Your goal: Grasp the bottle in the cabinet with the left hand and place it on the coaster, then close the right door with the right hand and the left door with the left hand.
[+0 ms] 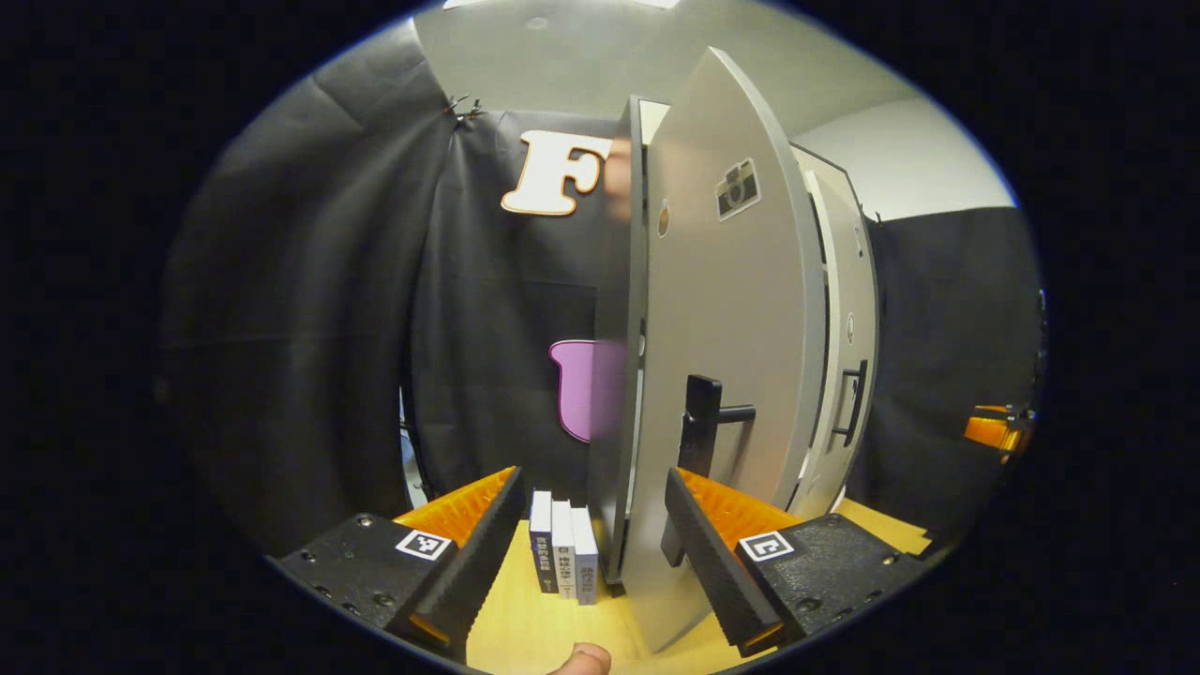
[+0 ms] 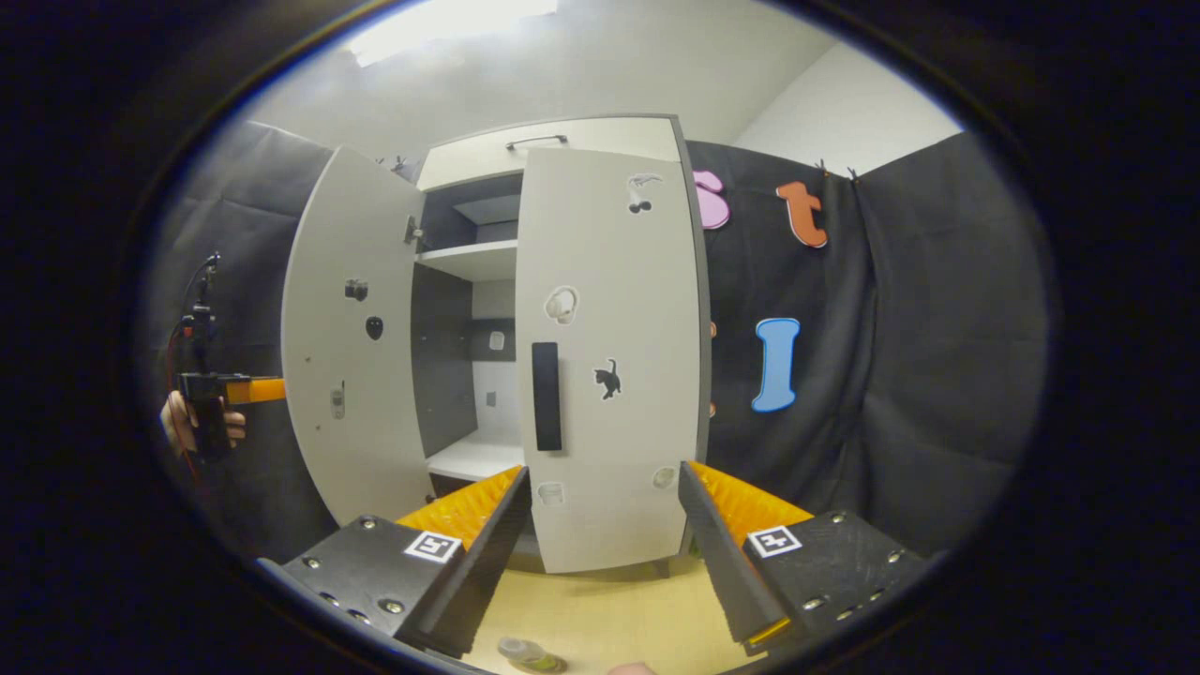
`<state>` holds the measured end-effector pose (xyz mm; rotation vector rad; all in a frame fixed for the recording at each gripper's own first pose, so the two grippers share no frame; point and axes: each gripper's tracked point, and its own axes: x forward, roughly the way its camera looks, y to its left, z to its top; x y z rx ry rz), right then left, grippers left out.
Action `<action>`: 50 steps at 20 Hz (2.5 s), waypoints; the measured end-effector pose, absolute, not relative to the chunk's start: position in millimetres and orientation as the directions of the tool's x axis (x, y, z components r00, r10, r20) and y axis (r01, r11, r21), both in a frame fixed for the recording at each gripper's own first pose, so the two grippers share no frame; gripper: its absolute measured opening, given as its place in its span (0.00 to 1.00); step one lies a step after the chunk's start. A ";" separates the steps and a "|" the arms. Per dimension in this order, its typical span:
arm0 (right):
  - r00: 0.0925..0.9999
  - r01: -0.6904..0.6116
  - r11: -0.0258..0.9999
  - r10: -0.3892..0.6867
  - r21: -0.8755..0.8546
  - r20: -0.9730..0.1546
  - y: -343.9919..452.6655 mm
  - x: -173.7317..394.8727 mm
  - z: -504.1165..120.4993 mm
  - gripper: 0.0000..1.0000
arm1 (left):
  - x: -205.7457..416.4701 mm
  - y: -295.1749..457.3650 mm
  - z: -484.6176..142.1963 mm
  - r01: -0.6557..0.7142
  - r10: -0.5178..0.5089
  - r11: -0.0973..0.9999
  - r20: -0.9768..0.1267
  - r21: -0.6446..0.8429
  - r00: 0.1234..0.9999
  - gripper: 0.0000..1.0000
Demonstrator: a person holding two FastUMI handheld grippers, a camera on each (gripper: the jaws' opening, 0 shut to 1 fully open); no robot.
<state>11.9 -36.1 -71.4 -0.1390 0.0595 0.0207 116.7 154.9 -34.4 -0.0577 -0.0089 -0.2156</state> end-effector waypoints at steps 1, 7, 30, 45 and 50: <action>0.998 -0.025 0.991 0.017 -0.135 -0.058 -34.9 11.8 -70.5 0.95 | 117.7 153.9 -35.6 0.204 -0.204 0.978 0.016 -0.037 0.979 0.96; 0.997 -0.043 0.992 0.035 -0.122 -0.065 -26.5 12.1 -77.6 0.95 | 119.6 140.9 -37.7 0.239 -0.240 0.969 -0.014 -0.061 0.971 0.90; 0.997 -0.039 0.995 0.032 -0.097 -0.069 -10.6 14.4 -77.5 0.95 | 131.2 120.9 -27.3 0.352 -0.354 0.934 -0.014 -0.051 0.935 0.94; 0.998 0.003 0.994 0.003 -0.109 0.060 21.3 36.6 -35.3 0.92 | 131.7 113.0 -30.6 0.252 -0.252 0.966 0.011 -0.057 0.968 0.94; 0.997 -0.013 0.990 0.024 -0.139 0.079 40.0 32.5 -22.7 0.95 | 130.8 101.8 -31.0 0.228 -0.227 0.971 0.029 -0.072 0.973 0.94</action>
